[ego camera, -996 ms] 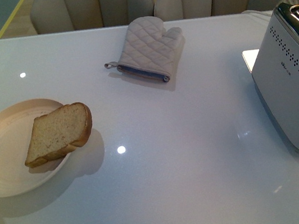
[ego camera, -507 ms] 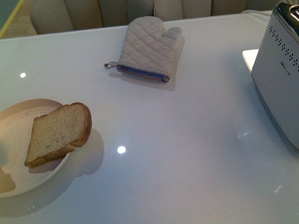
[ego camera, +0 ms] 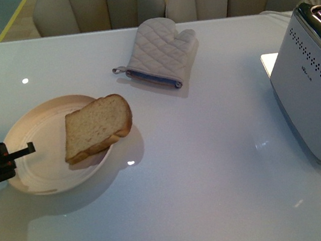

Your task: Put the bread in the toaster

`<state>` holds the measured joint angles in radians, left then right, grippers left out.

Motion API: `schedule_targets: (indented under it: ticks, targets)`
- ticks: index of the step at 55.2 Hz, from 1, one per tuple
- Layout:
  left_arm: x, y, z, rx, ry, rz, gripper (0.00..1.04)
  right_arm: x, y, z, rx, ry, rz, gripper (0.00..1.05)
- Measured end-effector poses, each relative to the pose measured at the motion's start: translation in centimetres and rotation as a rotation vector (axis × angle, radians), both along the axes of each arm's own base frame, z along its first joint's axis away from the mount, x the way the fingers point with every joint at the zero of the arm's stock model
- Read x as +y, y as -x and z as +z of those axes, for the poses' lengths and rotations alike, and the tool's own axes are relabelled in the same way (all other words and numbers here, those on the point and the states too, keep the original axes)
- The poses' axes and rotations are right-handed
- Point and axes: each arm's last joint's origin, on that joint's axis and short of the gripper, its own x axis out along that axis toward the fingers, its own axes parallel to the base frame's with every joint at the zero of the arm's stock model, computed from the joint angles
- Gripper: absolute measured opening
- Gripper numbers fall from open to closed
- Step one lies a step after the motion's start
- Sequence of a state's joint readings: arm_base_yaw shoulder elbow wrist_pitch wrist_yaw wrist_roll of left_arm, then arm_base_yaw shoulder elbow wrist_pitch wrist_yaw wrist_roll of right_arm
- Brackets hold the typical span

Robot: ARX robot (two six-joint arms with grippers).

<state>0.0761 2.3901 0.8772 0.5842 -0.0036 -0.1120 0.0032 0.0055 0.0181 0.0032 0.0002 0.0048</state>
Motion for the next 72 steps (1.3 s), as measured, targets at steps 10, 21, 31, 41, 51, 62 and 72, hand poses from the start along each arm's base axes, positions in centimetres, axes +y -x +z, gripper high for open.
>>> schedule_targets:
  ticks: [10,21,31,41,51,62,72]
  targets:
    - [-3.5,0.0,0.1,0.01,0.022,-0.056,0.05,0.0,0.0,0.0,0.0,0.0,0.0,0.96]
    - [-7.8,0.1,0.2,0.035,0.032,-0.142,0.05,0.0,0.0,0.0,0.0,0.0,0.0,0.96]
    - [-9.6,0.0,0.1,0.04,0.029,-0.192,0.05,0.0,0.0,0.0,0.0,0.0,0.0,0.96]
    - [-11.3,0.1,0.2,0.041,0.03,-0.24,0.05,0.0,0.0,0.0,0.0,0.0,0.0,0.96]
    - [-13.1,0.3,0.1,0.044,0.03,-0.291,0.05,0.0,0.0,0.0,0.0,0.0,0.0,0.96]
    - [-13.7,0.4,0.2,0.045,0.037,-0.316,0.14,0.0,0.0,0.0,0.0,0.0,0.0,0.96]
    - [-13.2,1.4,0.3,0.06,0.055,-0.318,0.41,0.0,0.0,0.0,0.0,0.0,0.0,0.96]
